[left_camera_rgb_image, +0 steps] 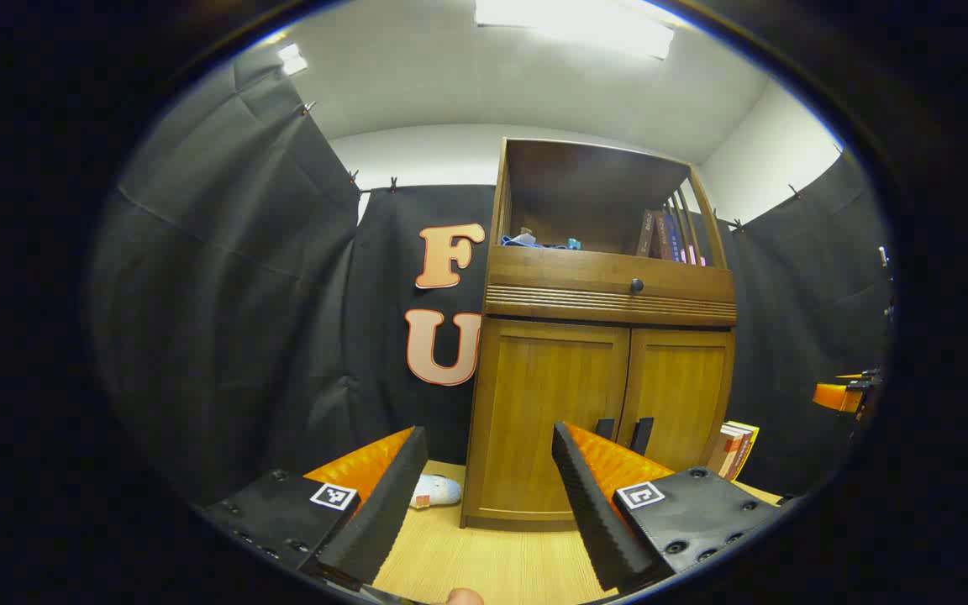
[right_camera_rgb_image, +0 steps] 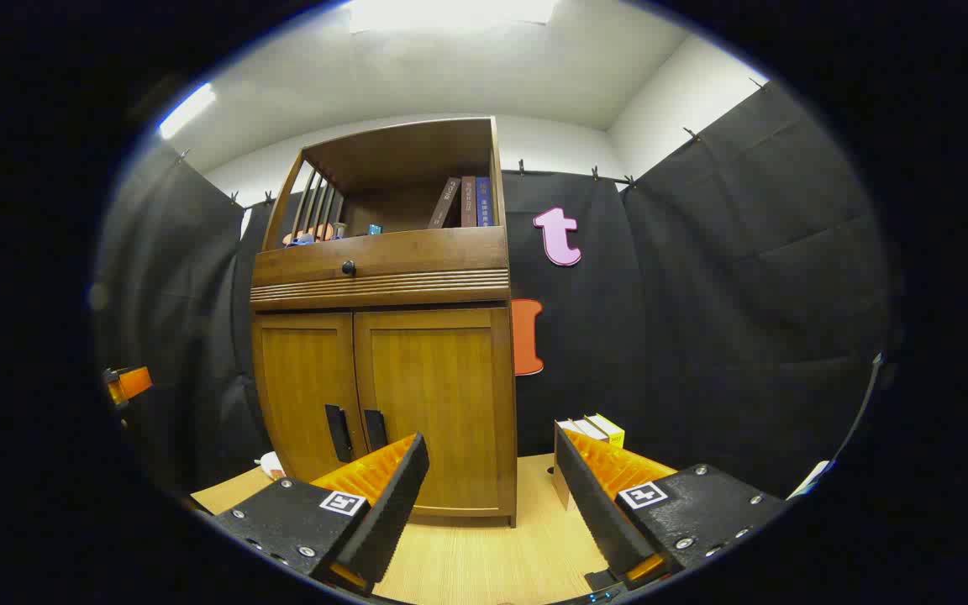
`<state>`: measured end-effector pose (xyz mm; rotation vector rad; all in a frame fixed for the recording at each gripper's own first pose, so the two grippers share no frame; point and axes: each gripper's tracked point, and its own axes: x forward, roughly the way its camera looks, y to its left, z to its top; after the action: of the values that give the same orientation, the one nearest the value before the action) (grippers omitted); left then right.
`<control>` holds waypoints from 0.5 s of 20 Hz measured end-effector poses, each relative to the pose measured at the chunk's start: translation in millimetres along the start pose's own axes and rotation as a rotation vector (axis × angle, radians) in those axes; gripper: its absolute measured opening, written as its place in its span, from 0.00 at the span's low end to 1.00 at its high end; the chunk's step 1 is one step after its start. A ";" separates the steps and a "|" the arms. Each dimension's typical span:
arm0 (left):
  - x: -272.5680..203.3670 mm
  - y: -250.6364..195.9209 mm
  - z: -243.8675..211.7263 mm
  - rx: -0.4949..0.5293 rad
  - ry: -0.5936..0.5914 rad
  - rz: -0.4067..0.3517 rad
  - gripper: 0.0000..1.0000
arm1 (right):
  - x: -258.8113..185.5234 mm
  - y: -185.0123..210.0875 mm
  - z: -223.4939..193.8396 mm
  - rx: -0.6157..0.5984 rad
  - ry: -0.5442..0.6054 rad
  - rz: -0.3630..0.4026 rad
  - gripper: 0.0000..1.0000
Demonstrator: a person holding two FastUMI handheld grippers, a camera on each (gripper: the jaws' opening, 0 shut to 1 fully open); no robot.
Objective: Open the right door of the double-door shoe cabinet with the right hand, and open the left door with the left hand.
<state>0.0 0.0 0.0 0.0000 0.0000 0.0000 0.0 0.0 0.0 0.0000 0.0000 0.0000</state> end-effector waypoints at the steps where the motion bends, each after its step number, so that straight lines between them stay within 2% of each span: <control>1: 4.2 -2.9 -2.8 0.002 0.001 -0.009 0.99 | 0.6 -0.3 -2.3 -0.003 0.002 -0.001 0.94; 4: 26.1 -15.5 -6.3 0.022 -0.003 -0.043 0.96 | 2.9 0.1 -5.3 -0.014 0.009 0.001 0.94; 5: 37.6 -19.3 -7.1 0.025 -0.006 -0.047 0.96 | 5.8 -0.5 -6.0 -0.019 0.009 -0.003 0.97; 6: 49.9 -23.3 -8.3 0.021 -0.009 -0.053 0.99 | 10.2 -1.6 -7.6 -0.025 0.011 -0.006 0.94; 7: 60.9 -27.7 -9.7 0.010 -0.012 -0.063 0.94 | 15.3 -0.9 -9.2 -0.030 0.013 -0.007 0.94; 10: 80.7 -34.7 -22.6 0.005 0.001 -0.077 0.99 | 31.7 10.4 -13.7 -0.022 0.030 0.013 0.94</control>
<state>80.7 -34.7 -22.6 0.0051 0.0009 -0.0766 31.7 10.4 -13.7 -0.0219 0.0304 0.0130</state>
